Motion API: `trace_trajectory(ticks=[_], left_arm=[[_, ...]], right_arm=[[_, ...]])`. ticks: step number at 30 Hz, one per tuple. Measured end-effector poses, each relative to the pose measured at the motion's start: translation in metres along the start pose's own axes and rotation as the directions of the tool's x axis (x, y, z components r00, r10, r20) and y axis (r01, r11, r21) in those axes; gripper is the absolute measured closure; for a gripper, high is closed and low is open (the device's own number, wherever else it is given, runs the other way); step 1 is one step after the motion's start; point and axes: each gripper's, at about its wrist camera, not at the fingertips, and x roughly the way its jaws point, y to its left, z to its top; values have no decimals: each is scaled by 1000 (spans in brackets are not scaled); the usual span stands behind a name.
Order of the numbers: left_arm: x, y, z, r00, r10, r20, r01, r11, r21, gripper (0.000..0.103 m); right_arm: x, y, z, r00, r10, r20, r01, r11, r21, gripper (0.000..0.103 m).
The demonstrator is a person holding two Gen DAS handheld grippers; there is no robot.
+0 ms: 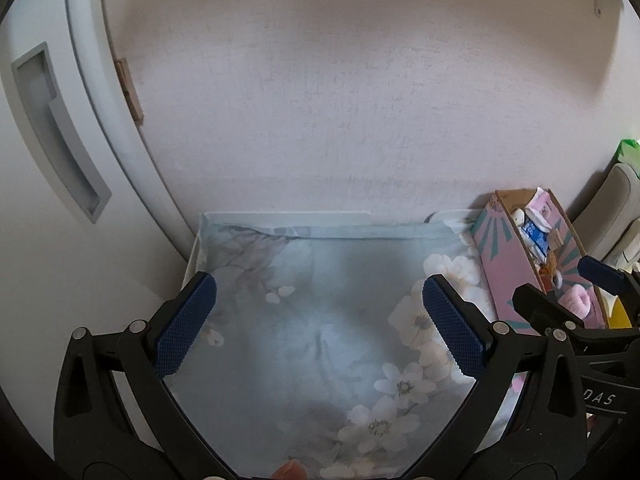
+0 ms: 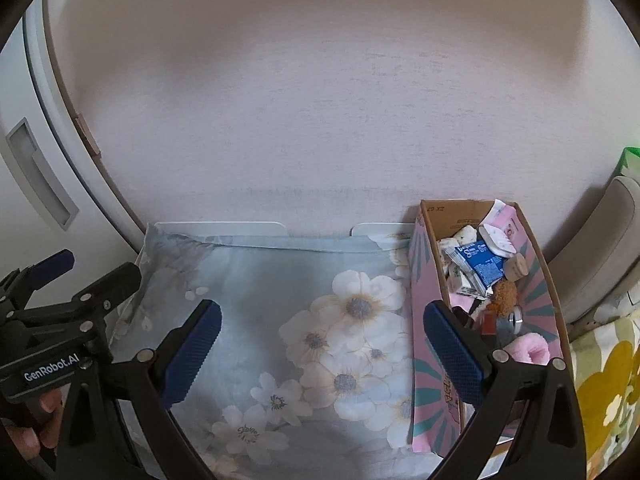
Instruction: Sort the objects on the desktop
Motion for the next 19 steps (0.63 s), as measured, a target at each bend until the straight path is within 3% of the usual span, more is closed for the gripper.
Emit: trace_trajectory(ticks=[19], left_arm=[[-2, -3, 1, 1000, -10, -12, 10, 1000, -12, 0]], right_arm=[[-7, -1, -1, 999, -25, 26, 26, 1000, -2, 2]])
